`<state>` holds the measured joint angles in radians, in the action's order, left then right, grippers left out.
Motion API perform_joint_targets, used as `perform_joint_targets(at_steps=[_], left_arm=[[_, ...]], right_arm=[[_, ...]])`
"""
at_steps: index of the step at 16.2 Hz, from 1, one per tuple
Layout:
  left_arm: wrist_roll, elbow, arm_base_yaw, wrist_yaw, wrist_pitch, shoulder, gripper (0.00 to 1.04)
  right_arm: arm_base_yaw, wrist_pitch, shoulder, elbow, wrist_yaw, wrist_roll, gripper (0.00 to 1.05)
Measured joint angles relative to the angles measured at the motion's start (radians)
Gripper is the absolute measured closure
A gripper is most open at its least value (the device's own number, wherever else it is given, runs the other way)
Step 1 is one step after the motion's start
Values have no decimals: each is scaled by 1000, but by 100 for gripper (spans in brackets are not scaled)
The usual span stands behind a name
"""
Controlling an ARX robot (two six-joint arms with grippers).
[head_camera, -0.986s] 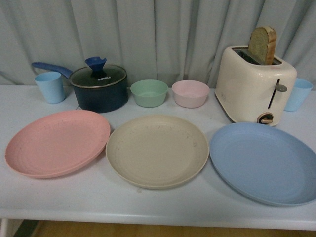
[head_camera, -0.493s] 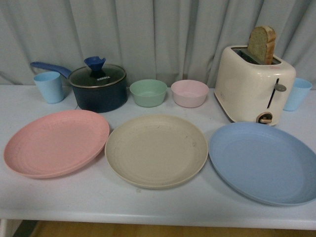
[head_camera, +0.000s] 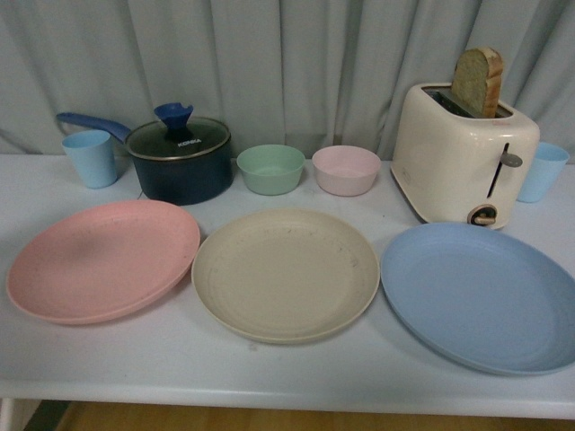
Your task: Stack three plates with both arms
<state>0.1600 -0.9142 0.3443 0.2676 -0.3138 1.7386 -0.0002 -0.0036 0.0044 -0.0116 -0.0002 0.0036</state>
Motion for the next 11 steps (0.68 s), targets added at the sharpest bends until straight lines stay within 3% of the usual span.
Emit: perform_joint_targets(at_steps=[5,11], left_arm=[[-3,-460,30,76,179,469,7],[-10,-573,48,190,305,563,7]], right_arm=[[0,0,0,0,0,0,6],[0,0,0,0,0,0,6]])
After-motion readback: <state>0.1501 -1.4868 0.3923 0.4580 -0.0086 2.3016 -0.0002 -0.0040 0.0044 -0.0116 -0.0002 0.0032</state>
